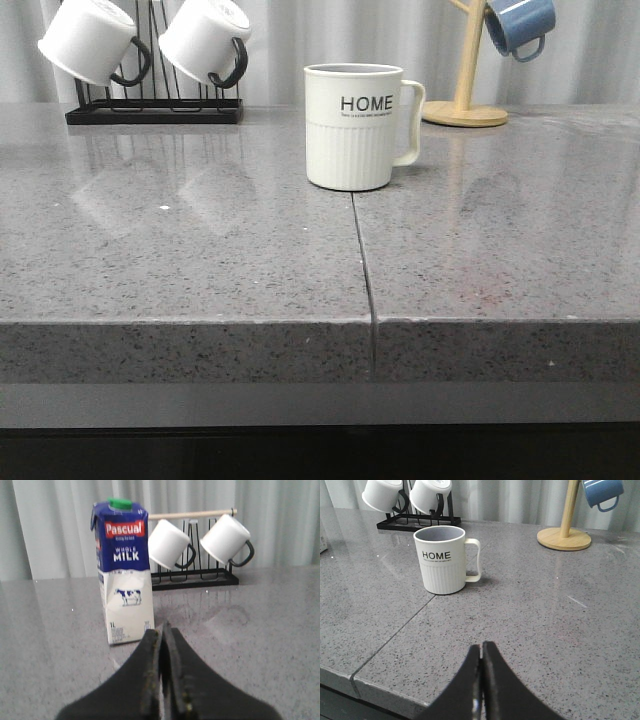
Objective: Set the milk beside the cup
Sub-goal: 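Open the right gripper and withdraw it from the mug, then reach the left gripper to the Pascual milk carton and grasp it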
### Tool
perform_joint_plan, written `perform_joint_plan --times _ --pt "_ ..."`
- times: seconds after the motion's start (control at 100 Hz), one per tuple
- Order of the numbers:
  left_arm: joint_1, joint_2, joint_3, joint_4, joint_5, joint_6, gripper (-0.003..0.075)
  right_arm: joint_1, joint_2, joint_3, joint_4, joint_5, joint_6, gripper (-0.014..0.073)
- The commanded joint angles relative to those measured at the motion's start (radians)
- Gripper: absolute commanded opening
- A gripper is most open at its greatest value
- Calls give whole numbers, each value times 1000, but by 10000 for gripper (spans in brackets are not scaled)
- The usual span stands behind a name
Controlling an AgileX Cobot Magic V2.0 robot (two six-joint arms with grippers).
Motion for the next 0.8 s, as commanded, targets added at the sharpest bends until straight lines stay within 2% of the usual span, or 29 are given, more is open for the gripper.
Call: perform_joint_plan --times 0.0,0.17,0.37,0.44,0.49,0.56,0.66,0.71,0.74,0.79 --pt "-7 75 -110 9 -27 -8 -21 0 8 -27 -7 -75 -5 -66" --pt "-7 269 -262 13 74 -8 -21 0 8 -27 -7 -75 -5 -66" --pt "-7 500 -349 64 12 -8 -19 0 8 -27 -7 -75 -5 -66" --pt "-7 573 -374 64 -17 -8 13 0 8 -27 -7 -75 -5 -66" --pt "-7 623 -397 64 -19 -8 78 0 8 -27 -7 -75 -5 -66" --pt "-7 686 -427 64 -27 -8 235 0 8 -27 -7 -75 -5 -66" --pt "-3 759 -458 62 -71 -10 560 0 8 -27 -7 -75 -5 -66" --pt "6 788 -478 54 -78 -10 683 0 8 -27 -7 -75 -5 -66" --pt "15 803 -490 45 -78 -10 720 0 8 -27 -7 -75 -5 -66" --pt "32 824 -511 26 -85 -10 687 0 8 -27 -7 -75 -5 -66"
